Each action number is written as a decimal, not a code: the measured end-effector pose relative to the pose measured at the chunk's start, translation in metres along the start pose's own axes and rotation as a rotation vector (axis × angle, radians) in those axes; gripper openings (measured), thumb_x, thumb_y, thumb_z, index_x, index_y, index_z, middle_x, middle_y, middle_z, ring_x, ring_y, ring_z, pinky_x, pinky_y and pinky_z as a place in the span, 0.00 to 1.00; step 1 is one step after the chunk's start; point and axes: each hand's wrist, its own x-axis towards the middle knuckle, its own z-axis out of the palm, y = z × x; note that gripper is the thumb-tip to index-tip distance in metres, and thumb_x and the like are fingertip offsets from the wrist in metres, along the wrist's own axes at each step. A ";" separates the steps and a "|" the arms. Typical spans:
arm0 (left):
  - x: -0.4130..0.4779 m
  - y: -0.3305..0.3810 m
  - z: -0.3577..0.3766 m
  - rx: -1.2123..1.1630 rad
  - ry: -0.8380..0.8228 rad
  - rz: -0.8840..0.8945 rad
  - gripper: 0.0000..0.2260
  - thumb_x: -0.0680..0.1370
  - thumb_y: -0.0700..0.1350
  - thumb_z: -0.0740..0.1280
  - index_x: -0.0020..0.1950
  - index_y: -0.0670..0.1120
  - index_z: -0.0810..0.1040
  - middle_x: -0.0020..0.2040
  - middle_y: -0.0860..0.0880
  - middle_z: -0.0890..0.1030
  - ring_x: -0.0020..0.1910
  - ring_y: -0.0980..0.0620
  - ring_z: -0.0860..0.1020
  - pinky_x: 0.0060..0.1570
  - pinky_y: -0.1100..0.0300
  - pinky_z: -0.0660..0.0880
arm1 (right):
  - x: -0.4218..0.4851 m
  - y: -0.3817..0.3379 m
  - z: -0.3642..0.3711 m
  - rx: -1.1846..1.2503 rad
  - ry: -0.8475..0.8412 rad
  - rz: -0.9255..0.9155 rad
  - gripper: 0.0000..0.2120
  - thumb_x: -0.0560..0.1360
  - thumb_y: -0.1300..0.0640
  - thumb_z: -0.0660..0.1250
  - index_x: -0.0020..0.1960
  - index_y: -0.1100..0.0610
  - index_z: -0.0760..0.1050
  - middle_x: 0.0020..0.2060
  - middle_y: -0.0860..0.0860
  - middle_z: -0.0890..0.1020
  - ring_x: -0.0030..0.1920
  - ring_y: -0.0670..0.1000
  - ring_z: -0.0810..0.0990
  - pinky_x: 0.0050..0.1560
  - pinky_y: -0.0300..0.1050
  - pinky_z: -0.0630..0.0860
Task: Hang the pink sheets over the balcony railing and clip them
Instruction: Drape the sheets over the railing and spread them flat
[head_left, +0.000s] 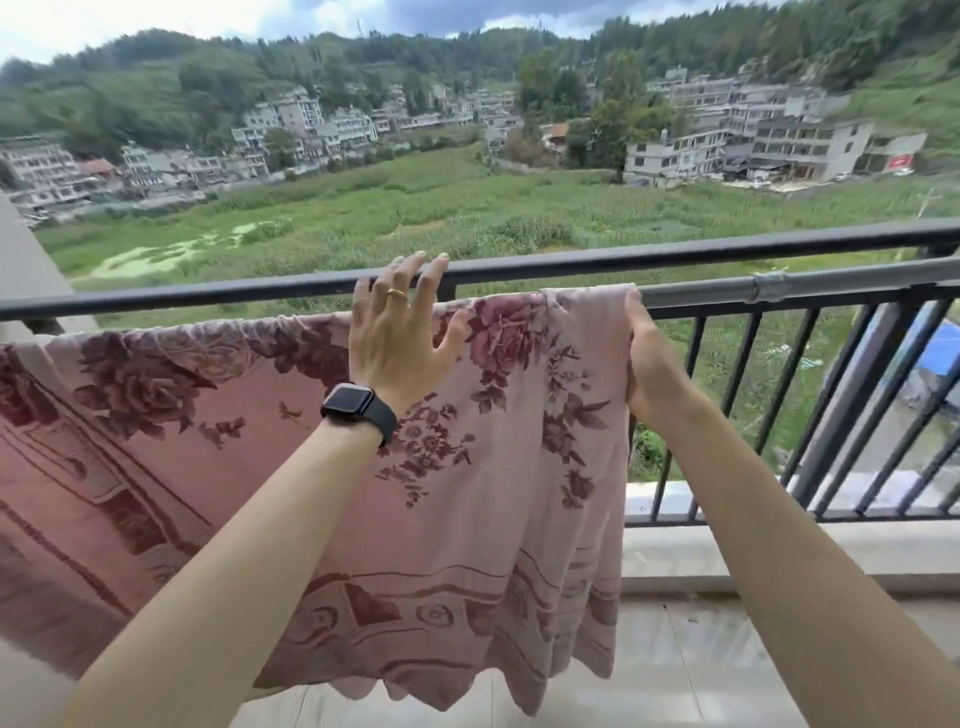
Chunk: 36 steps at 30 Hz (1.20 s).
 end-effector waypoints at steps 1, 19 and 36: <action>0.008 0.012 0.004 -0.004 -0.058 0.011 0.25 0.80 0.60 0.57 0.75 0.52 0.65 0.72 0.47 0.70 0.72 0.46 0.66 0.74 0.42 0.54 | 0.001 -0.004 -0.003 -0.067 0.008 0.015 0.25 0.80 0.37 0.57 0.59 0.55 0.80 0.55 0.54 0.85 0.55 0.55 0.84 0.60 0.56 0.79; 0.018 0.100 0.029 -0.083 -0.160 0.058 0.30 0.75 0.55 0.64 0.76 0.51 0.61 0.74 0.48 0.68 0.75 0.47 0.61 0.75 0.37 0.44 | 0.017 -0.025 -0.140 -0.037 0.192 0.040 0.26 0.74 0.33 0.60 0.58 0.52 0.82 0.50 0.47 0.84 0.52 0.50 0.80 0.50 0.50 0.76; 0.023 0.145 0.065 -0.164 0.057 0.155 0.23 0.73 0.49 0.67 0.68 0.49 0.72 0.63 0.47 0.75 0.64 0.44 0.72 0.70 0.43 0.60 | -0.006 -0.017 -0.164 -0.316 0.429 -0.371 0.08 0.77 0.53 0.72 0.51 0.57 0.82 0.44 0.50 0.86 0.48 0.50 0.84 0.45 0.39 0.79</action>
